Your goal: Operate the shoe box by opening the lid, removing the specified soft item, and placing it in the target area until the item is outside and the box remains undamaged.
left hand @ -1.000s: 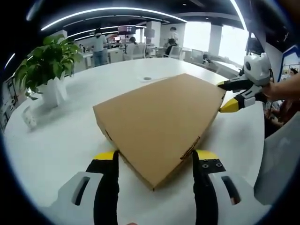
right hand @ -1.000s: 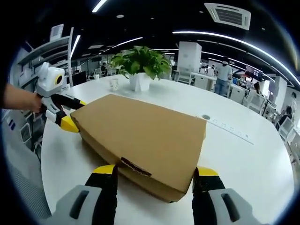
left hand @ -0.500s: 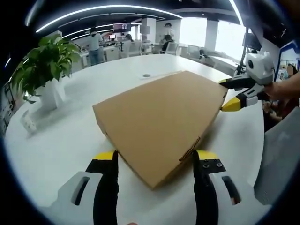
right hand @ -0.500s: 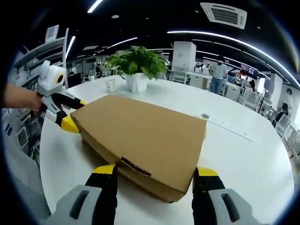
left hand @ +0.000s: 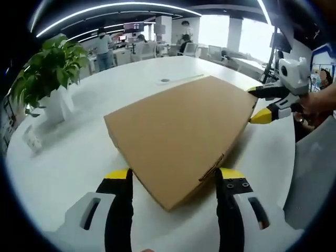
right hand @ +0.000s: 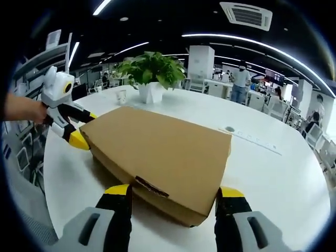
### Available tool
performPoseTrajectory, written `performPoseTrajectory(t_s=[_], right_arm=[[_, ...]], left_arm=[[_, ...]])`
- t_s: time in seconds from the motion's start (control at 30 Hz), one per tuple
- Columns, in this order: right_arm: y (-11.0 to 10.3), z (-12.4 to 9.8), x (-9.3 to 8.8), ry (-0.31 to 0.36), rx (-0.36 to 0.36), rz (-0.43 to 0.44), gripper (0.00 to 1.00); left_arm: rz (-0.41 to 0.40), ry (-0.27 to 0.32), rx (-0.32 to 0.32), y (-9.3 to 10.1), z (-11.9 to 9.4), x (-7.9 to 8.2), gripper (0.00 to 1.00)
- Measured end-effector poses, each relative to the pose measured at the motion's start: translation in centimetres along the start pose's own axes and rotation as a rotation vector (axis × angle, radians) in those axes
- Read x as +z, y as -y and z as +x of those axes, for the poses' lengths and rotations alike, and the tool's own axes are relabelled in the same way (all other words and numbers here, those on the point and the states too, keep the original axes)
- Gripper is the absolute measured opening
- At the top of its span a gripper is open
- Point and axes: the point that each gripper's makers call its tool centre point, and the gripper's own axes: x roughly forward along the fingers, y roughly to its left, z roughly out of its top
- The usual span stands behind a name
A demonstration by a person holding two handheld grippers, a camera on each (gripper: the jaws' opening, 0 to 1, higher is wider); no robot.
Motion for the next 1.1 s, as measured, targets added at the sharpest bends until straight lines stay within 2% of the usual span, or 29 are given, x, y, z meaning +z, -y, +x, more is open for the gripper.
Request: performPoseTrajectory(t_s=[0.63, 1.1], right_arm=[[-2.3, 0.0, 0.2, -0.008, -0.019, 0.037, 0.58], [-3.5, 0.2, 0.3, -0.009, -0.011, 0.019, 0.58]], left_arm=[[0.048, -0.03, -0.023, -1.9, -0.6, -0.7, 0.65], [0.049, -0.045, -0.017, -2.7, -1.3, -1.2, 0.64]])
